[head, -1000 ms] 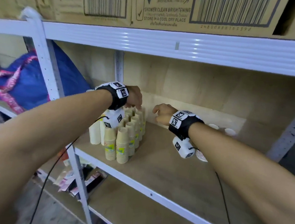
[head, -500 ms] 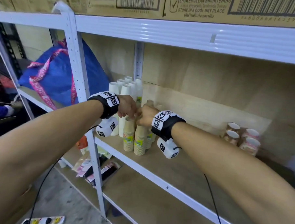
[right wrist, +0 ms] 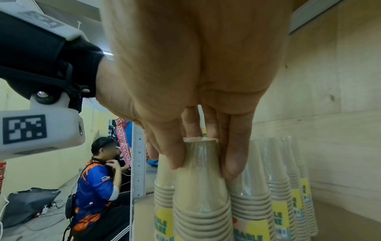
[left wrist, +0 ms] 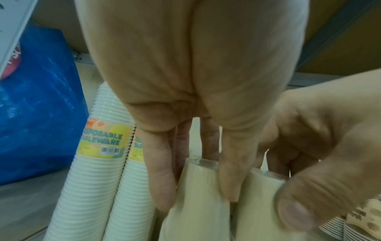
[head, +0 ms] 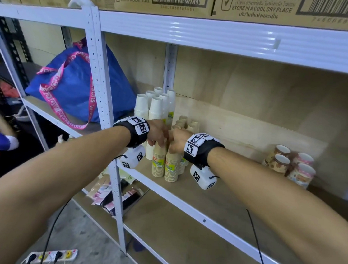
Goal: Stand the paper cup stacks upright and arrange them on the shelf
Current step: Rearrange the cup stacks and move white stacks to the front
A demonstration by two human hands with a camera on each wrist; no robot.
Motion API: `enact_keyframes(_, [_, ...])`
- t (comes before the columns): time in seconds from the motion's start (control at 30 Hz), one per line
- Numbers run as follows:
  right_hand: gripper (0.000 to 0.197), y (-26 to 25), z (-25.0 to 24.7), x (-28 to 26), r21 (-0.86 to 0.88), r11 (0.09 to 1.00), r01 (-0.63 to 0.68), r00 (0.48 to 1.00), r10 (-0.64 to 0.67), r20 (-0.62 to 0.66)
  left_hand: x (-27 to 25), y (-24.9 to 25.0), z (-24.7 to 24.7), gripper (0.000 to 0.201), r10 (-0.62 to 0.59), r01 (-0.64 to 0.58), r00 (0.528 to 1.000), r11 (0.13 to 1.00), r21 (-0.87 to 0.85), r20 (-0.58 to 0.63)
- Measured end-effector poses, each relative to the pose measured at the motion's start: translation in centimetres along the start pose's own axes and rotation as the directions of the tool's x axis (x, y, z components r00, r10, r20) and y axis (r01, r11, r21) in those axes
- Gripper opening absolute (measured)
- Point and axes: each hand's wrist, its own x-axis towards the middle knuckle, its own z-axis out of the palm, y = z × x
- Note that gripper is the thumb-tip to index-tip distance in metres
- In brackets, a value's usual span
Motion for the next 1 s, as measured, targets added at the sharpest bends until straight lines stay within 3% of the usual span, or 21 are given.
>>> enact_keyframes(0.17, [0.018, 0.7, -0.9, -0.6, 0.004, 0.997, 0.078, 0.997, -0.078, 0.022, -0.1, 0.7, -0.4, 0.042, 0.012, -0.012, 1.000, 0.995, 0.096, -0.005])
enact_keyframes(0.3, [0.016, 1.5, -1.2, -1.4, 0.067, 0.996, 0.059, 0.998, -0.059, 0.005, 0.2, 2.3, -0.6, 0.031, 0.051, -0.057, 0.998, 0.988, 0.145, 0.045])
enact_keyframes(0.5, [0.036, 3.4, -3.3, -3.0, 0.041, 0.999, -0.001, 0.990, -0.005, 0.144, 0.8, 6.4, -1.0, 0.015, 0.108, -0.130, 0.986, 0.975, 0.181, 0.123])
enact_keyframes(0.67, [0.031, 7.4, -4.2, -4.4, 0.040, 0.993, -0.113, 0.991, 0.110, 0.079, 2.4, 10.0, -1.1, 0.031, 0.170, -0.196, 0.970, 0.970, 0.142, 0.172])
enact_keyframes(1.0, [0.039, 14.8, -6.1, -6.5, 0.021, 0.942, -0.336, 0.941, 0.337, -0.043, 6.4, 16.0, 0.0, 0.026, 0.289, -0.290, 0.957, 0.955, 0.059, 0.019])
